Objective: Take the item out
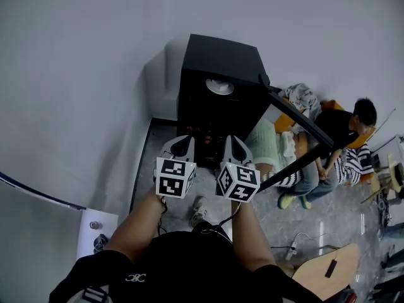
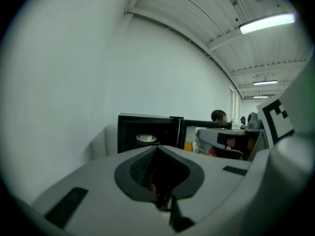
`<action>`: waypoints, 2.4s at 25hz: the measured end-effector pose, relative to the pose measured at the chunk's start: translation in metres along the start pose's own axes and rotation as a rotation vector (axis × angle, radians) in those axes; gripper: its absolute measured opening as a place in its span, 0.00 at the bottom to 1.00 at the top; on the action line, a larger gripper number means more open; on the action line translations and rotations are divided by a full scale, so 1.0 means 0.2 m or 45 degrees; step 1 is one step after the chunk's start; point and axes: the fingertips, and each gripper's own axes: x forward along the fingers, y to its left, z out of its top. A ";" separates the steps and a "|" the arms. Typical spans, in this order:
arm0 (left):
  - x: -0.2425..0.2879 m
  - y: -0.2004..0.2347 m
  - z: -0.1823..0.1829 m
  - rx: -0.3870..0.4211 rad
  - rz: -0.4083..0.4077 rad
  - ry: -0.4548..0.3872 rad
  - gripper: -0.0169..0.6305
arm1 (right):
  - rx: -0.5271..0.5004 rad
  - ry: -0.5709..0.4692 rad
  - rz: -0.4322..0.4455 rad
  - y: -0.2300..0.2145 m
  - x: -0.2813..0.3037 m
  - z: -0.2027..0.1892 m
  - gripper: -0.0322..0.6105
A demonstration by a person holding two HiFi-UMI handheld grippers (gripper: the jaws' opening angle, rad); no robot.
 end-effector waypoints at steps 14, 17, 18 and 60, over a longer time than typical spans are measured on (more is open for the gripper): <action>0.64 0.10 0.14 -0.009 0.132 -0.010 0.03 | 0.222 0.095 0.057 -0.42 0.64 -0.01 0.05; 0.72 0.13 0.16 -0.017 0.166 0.000 0.03 | 0.235 0.132 0.079 -0.47 0.75 -0.04 0.05; 0.74 0.13 0.16 -0.022 0.174 0.008 0.02 | 0.237 0.140 0.086 -0.48 0.78 -0.05 0.05; 1.06 0.52 0.14 0.064 0.047 0.126 0.03 | 2.033 0.142 -0.094 -0.62 1.51 -0.49 0.28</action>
